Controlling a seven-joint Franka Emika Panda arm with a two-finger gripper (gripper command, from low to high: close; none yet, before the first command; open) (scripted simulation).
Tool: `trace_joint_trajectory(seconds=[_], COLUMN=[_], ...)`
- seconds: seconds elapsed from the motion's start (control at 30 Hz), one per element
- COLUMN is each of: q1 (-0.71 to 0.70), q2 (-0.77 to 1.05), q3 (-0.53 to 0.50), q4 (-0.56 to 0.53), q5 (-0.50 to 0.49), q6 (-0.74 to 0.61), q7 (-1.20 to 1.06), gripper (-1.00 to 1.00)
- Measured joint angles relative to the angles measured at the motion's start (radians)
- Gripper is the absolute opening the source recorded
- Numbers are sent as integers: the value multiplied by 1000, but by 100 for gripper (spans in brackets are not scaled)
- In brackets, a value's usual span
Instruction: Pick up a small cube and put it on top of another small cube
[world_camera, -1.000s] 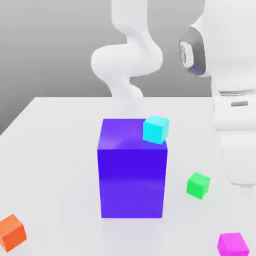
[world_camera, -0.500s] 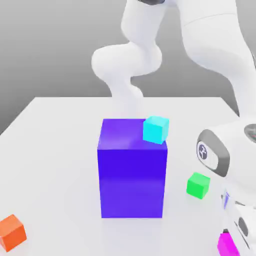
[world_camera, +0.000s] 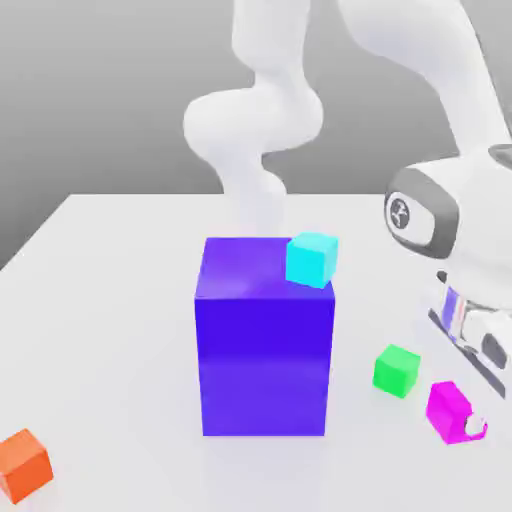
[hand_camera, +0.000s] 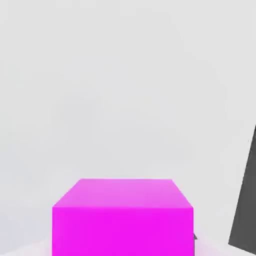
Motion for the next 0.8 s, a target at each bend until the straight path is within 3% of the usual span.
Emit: trace_joint_trajectory(seconds=[0.2, 0.43, 0.8], q1=[31, 122, 154], q2=[-180, -367, -159], q3=[25, 37, 32], q4=[-197, -430, -441], q5=[-34, 24, 79], q6=[15, 70, 292], q7=[-155, -392, -452], gripper=[-100, -100, -100])
